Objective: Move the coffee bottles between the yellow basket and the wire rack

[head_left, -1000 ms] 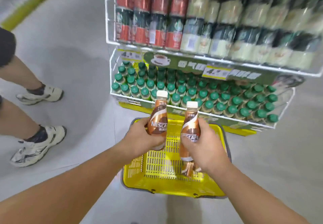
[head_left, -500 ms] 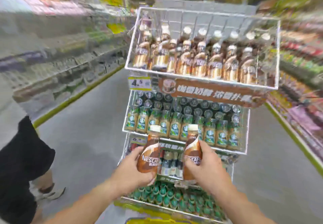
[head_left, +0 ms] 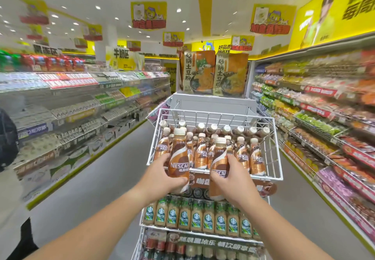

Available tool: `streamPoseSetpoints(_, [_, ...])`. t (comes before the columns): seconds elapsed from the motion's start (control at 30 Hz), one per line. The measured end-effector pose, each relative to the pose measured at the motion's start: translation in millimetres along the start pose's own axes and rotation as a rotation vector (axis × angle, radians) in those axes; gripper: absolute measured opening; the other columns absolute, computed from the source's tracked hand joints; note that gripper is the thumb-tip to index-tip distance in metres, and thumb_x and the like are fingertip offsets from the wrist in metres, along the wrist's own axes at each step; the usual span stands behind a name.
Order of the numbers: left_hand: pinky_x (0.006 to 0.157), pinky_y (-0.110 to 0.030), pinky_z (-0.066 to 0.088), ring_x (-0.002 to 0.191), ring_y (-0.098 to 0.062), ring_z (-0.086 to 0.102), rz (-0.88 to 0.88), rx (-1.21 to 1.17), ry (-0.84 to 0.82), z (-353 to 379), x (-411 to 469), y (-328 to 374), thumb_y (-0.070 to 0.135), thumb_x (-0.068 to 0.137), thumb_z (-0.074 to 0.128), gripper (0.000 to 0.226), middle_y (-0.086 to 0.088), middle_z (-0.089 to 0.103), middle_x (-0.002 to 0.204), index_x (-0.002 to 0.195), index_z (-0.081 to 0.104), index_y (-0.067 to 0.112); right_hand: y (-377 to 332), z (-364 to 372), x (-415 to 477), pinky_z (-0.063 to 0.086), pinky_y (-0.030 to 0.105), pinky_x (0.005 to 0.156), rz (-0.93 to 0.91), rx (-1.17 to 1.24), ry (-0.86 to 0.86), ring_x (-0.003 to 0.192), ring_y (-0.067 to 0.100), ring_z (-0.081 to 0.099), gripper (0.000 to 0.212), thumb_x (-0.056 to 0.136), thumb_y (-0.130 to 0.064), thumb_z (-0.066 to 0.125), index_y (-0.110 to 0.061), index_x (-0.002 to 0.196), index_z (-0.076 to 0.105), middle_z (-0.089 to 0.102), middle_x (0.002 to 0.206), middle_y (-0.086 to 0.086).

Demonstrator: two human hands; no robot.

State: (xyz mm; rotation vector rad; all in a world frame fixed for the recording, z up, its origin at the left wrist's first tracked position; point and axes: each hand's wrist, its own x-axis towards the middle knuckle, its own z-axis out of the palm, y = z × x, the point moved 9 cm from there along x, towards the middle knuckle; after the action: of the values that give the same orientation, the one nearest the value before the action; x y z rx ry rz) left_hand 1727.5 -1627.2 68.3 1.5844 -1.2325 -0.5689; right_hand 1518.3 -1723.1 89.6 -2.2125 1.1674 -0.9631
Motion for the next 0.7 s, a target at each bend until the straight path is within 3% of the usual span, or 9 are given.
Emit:
streamPoseSetpoints(0.07, [0.062,-0.006,0.051,0.084,0.013,0.067,0.005,0.007,-0.007,1.1,18.1,4.6,0.033,0.062,0.092,0.098,0.018,0.064,0.111,0.146,0.041,0.02,4.7,-3.5,16.9,0.049,0.023,0.06,0.014,-0.014,-0.01,0.074,0.002,0.061,0.022,0.086,-0.038,0.066,-0.037,0.096,0.047,0.063,0.087,-0.013])
streamPoseSetpoints(0.13, [0.056,0.0,0.045,0.081,0.02,0.062,0.004,0.031,-0.011,4.6,36.4,8.6,0.034,0.062,0.092,0.104,0.02,0.056,0.116,0.149,0.037,0.022,12.9,-3.6,36.6,0.049,0.025,0.063,0.032,-0.04,-0.022,0.082,0.009,0.063,0.035,0.087,-0.04,0.065,-0.025,0.114,0.05,0.064,0.096,-0.009])
streamPoseSetpoints(0.17, [0.057,0.0,0.045,0.083,0.017,0.063,-0.003,0.048,-0.007,7.1,47.2,7.6,0.037,0.061,0.092,0.104,0.017,0.056,0.121,0.148,0.037,0.024,18.7,-2.8,46.9,0.049,0.024,0.063,0.04,-0.044,-0.025,0.085,0.01,0.063,0.039,0.087,-0.04,0.065,-0.025,0.12,0.049,0.064,0.099,-0.008])
streamPoseSetpoints(0.27, [0.067,-0.006,0.046,0.101,0.002,0.06,-0.034,0.091,0.047,13.4,80.5,0.9,0.041,0.057,0.092,0.102,0.003,0.055,0.14,0.143,0.04,0.026,34.6,2.5,78.4,0.056,0.025,0.058,0.038,-0.021,-0.033,0.074,0.004,0.065,0.024,0.086,-0.036,0.065,-0.039,0.098,0.044,0.064,0.092,-0.013])
streamPoseSetpoints(0.33, [0.074,-0.015,0.05,0.109,-0.008,0.059,-0.057,0.12,0.084,19.9,104.3,-6.1,0.042,0.055,0.093,0.102,0.001,0.055,0.141,0.142,0.043,0.026,46.1,9.5,100.5,0.058,0.025,0.062,0.034,-0.012,-0.049,0.073,0.001,0.064,0.025,0.085,-0.037,0.065,-0.041,0.096,0.044,0.064,0.092,-0.016])
streamPoseSetpoints(0.43, [0.085,-0.032,0.058,0.102,-0.01,0.067,-0.108,0.134,0.13,29.5,132.4,-13.7,0.038,0.055,0.094,0.1,0.005,0.064,0.125,0.142,0.047,0.026,58.9,23.0,132.6,0.058,0.033,0.075,0.033,0.001,-0.088,0.081,0.002,0.063,0.031,0.083,-0.04,0.067,-0.037,0.107,0.047,0.063,0.094,-0.014])
streamPoseSetpoints(0.53, [0.093,-0.04,0.057,0.104,-0.013,0.067,-0.142,0.191,0.161,35.4,149.1,-16.7,0.037,0.058,0.094,0.1,0.008,0.066,0.12,0.145,0.046,0.025,63.5,39.7,156.5,0.059,0.037,0.075,0.02,0.004,-0.12,0.082,0.007,0.064,0.038,0.081,-0.044,0.066,-0.032,0.115,0.053,0.066,0.097,-0.011])
streamPoseSetpoints(0.6, [0.089,-0.033,0.057,0.095,-0.007,0.067,-0.135,0.212,0.159,42.7,158.0,-18.0,0.033,0.062,0.093,0.093,0.016,0.067,0.104,0.143,0.051,0.019,66.2,50.0,166.5,0.058,0.037,0.076,0.035,0.005,-0.135,0.088,0.011,0.065,0.053,0.081,-0.044,0.064,-0.026,0.129,0.048,0.065,0.105,-0.007])
streamPoseSetpoints(0.7, [0.07,-0.014,0.055,0.078,0.007,0.066,-0.072,0.302,0.174,52.4,167.7,-10.0,0.026,0.068,0.09,0.064,0.018,0.068,0.086,0.126,0.065,0.016,69.3,61.6,175.2,0.057,0.037,0.072,0.055,0.012,-0.133,0.082,0.009,0.063,0.036,0.078,-0.042,0.063,-0.029,0.11,0.053,0.065,0.096,-0.01])
